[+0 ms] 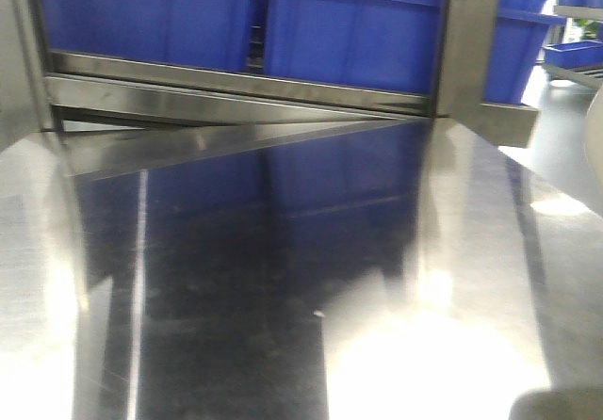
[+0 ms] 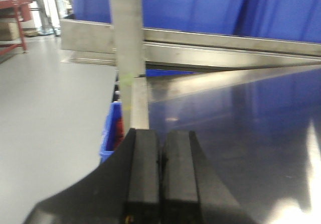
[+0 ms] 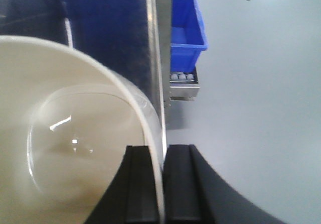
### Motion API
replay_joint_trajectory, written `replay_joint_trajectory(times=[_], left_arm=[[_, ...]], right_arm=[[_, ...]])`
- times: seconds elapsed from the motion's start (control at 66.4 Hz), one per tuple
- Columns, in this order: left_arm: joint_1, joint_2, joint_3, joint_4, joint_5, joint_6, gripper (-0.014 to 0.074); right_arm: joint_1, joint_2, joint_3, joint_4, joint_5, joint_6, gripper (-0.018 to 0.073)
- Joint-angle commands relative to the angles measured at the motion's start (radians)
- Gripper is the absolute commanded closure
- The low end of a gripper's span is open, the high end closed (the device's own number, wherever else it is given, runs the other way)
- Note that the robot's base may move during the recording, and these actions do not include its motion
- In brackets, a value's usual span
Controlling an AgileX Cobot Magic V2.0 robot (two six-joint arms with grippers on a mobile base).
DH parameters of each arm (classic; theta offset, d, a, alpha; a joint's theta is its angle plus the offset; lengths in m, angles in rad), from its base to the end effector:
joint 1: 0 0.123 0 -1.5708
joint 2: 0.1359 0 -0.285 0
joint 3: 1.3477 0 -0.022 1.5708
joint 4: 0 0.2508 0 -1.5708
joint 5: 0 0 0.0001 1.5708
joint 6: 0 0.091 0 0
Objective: Move white bin to right shelf second layer
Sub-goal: 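Back away from the table and turn, holding the bin in the right gripper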
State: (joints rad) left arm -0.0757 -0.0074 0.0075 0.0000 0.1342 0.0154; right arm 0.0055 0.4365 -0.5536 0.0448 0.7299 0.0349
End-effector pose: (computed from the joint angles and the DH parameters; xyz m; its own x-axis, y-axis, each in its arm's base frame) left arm 0.0560 -0.0042 0.1989 -0.0458 0.0189 -0.9988 0.0763 0.9970 0.0154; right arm 0.0802 0.0032 0.3041 -0.5023 0.0654 -0.8622 0.0030 0.9973 0.0740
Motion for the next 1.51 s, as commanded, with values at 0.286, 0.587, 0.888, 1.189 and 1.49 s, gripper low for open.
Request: replay_joint_trajectory(times=[0.286, 0.587, 0.888, 1.189, 1.49], left_arm=[[-0.003, -0.016, 0.037, 0.0, -0.086, -0.003, 0.0512], [-0.003, -0.016, 0.037, 0.0, -0.086, -0.003, 0.0512], [-0.003, -0.016, 0.037, 0.0, -0.086, -0.003, 0.0512], [-0.003, -0.016, 0.037, 0.0, -0.086, -0.003, 0.0512], [-0.003, -0.016, 0.037, 0.0, -0.086, -0.003, 0.0512]], right_arm=[[-0.006, 0.005, -0.03, 0.007, -0.089, -0.006, 0.0503], [-0.006, 0.005, -0.03, 0.007, -0.089, -0.006, 0.0503], [-0.006, 0.005, -0.03, 0.007, -0.089, -0.006, 0.0503], [-0.006, 0.005, -0.03, 0.007, -0.089, -0.006, 0.0503], [-0.006, 0.005, -0.03, 0.007, -0.089, -0.006, 0.0503]])
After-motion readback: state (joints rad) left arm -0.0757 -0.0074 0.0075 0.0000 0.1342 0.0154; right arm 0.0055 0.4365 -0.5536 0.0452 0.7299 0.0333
